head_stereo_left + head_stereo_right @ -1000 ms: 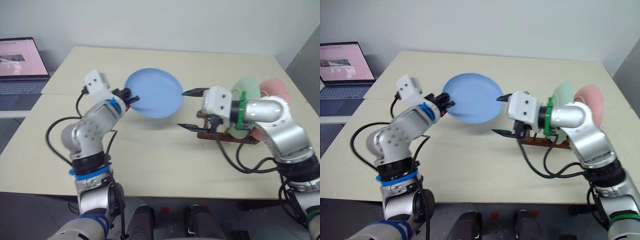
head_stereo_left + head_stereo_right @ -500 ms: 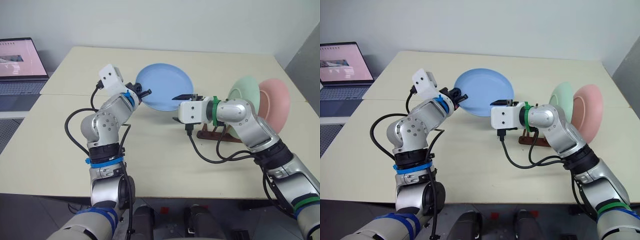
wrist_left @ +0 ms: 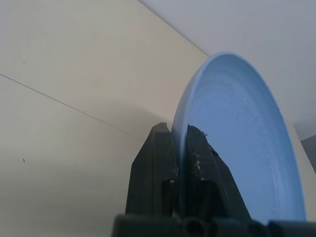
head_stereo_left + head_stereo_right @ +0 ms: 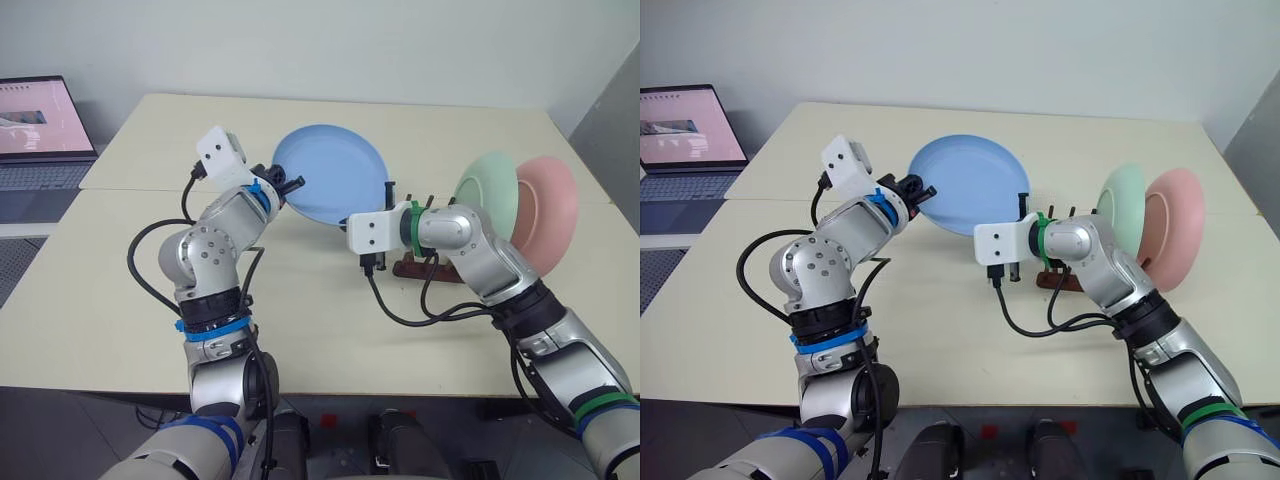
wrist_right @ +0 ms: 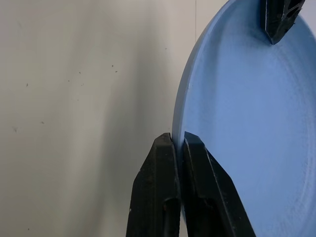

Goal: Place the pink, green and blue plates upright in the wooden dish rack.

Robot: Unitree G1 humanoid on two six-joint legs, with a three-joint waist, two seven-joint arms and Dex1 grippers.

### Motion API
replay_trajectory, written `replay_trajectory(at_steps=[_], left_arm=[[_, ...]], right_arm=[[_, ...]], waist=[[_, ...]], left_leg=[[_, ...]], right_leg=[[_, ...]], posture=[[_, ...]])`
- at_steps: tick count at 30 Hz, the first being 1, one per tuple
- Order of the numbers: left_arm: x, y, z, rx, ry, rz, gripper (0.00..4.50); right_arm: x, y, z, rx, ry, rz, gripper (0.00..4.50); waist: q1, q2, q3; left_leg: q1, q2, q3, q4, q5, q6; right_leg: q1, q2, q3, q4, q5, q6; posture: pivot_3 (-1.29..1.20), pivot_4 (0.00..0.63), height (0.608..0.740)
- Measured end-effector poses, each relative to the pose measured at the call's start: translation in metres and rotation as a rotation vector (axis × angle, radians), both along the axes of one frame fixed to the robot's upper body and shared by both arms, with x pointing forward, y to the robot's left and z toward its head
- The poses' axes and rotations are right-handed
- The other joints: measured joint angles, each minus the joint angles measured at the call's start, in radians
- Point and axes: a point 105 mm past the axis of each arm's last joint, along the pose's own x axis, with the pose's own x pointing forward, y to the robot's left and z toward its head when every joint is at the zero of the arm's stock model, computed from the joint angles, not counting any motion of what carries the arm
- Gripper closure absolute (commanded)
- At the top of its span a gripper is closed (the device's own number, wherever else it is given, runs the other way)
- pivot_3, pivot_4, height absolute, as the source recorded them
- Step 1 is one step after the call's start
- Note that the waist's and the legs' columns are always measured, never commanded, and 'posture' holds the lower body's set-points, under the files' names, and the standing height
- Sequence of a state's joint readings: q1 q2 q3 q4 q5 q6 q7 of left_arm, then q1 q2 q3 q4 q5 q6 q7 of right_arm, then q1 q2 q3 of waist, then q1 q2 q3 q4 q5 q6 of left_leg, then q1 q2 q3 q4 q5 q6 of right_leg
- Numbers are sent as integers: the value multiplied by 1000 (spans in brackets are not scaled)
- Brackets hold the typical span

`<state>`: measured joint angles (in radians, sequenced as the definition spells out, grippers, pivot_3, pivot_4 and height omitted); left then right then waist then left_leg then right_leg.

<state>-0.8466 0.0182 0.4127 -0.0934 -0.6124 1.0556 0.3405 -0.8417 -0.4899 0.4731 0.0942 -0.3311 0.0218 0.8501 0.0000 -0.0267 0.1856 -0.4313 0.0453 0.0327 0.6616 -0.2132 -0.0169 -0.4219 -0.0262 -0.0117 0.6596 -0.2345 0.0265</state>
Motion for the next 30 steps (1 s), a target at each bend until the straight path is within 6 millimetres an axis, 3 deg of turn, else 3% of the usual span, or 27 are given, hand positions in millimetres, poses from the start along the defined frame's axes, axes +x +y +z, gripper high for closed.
replay_trajectory(at_steps=[3,4,9,16,19,21,25,30], left_arm=[[-2,3,2,29,-26,-20,4500],[-4,3,4,56,-53,-47,3868],[-17,5,11,115,-147,-175,2464],[-32,59,44,167,-334,-174,578],[-45,70,56,312,-435,-259,578],[-55,72,53,528,-469,-359,578],[-70,40,26,732,-520,-626,578],[-97,-1,14,775,-606,-910,578]], right_arm=[[-1,0,1,-2,-9,9,4480],[-1,0,1,-2,-11,12,4500],[3,-6,9,21,-29,-13,4500],[-2,-10,38,140,-42,-31,4500],[-11,-10,62,269,-13,-28,4500],[-22,-15,85,391,31,-22,4500],[-43,-25,115,629,173,-11,4500],[-61,-53,129,980,471,-46,4500]], waist=[[-1,0,0],[-2,0,0],[-2,0,0],[-3,0,0],[-4,0,0],[-3,0,0],[11,0,0],[12,0,0]], left_leg=[[0,0,0,0,0,0],[0,0,0,0,0,0],[0,1,0,-1,1,-2],[1,2,0,-1,1,-2],[1,2,1,-2,1,-2],[1,2,1,-2,1,-2],[1,3,0,-2,0,-3],[0,2,1,-1,0,-2]], right_leg=[[0,0,0,0,0,0],[0,0,0,0,0,0],[-1,0,0,1,0,0],[-1,1,0,2,0,-1],[-2,1,1,1,0,-1],[-2,0,0,1,-1,-3],[-1,-5,-2,2,-5,-9],[-1,-9,0,2,-5,-8]], posture=[[0,150,733],[0,150,733],[0,150,733],[0,150,733],[0,150,733],[0,150,733],[0,150,733],[0,150,733]])
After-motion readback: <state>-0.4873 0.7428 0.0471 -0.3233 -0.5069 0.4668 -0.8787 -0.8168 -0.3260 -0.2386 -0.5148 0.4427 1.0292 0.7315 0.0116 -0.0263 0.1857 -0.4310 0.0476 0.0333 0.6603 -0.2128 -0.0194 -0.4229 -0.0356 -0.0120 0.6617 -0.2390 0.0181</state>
